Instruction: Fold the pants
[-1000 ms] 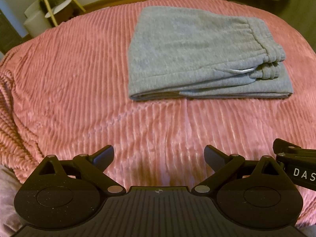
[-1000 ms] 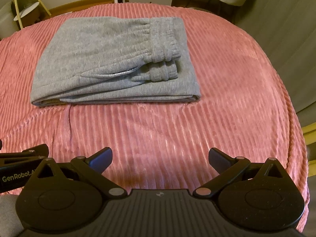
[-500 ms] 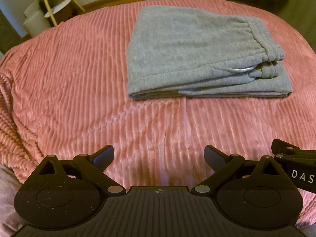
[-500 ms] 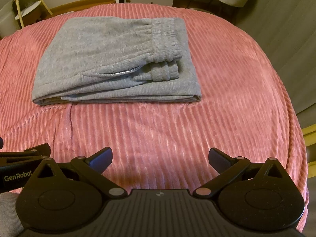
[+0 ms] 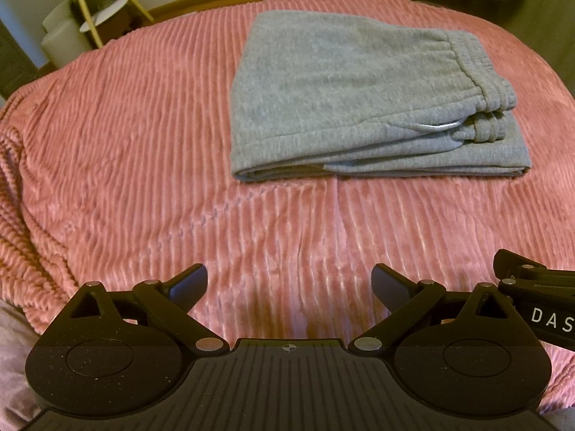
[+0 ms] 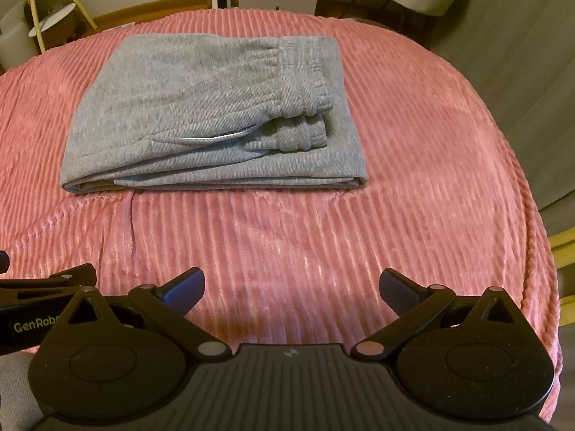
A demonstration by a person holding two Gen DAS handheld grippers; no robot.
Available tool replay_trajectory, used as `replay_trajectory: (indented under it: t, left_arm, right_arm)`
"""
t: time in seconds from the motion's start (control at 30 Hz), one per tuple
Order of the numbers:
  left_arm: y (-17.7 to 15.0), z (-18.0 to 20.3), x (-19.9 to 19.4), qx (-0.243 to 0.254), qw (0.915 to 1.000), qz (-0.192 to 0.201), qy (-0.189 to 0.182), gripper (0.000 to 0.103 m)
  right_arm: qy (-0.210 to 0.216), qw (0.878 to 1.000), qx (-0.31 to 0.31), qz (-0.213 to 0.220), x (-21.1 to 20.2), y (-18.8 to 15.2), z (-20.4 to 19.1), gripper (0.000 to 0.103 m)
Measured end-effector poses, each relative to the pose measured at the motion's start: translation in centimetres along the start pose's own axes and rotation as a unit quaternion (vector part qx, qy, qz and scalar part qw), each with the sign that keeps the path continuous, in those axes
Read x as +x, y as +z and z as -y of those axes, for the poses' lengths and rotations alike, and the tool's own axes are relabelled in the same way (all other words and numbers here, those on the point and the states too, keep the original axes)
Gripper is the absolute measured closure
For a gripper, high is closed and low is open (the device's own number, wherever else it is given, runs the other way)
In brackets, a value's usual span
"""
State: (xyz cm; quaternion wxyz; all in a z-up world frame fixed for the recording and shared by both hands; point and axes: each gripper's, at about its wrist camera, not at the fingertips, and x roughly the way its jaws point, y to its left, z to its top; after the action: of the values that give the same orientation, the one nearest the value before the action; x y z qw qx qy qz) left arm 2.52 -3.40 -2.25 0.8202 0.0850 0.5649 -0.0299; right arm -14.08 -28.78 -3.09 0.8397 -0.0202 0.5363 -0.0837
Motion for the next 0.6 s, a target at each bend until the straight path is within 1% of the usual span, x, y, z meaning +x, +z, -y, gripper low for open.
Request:
replay_trajectory:
  t: [0.6]
  left_arm:
    - [0.03, 0.0, 0.22, -0.001, 1.0, -0.002, -0.002, 0.003]
  right_arm:
    - [0.0, 1.0, -0.002, 0.001, 0.07, -0.03, -0.12, 0.0]
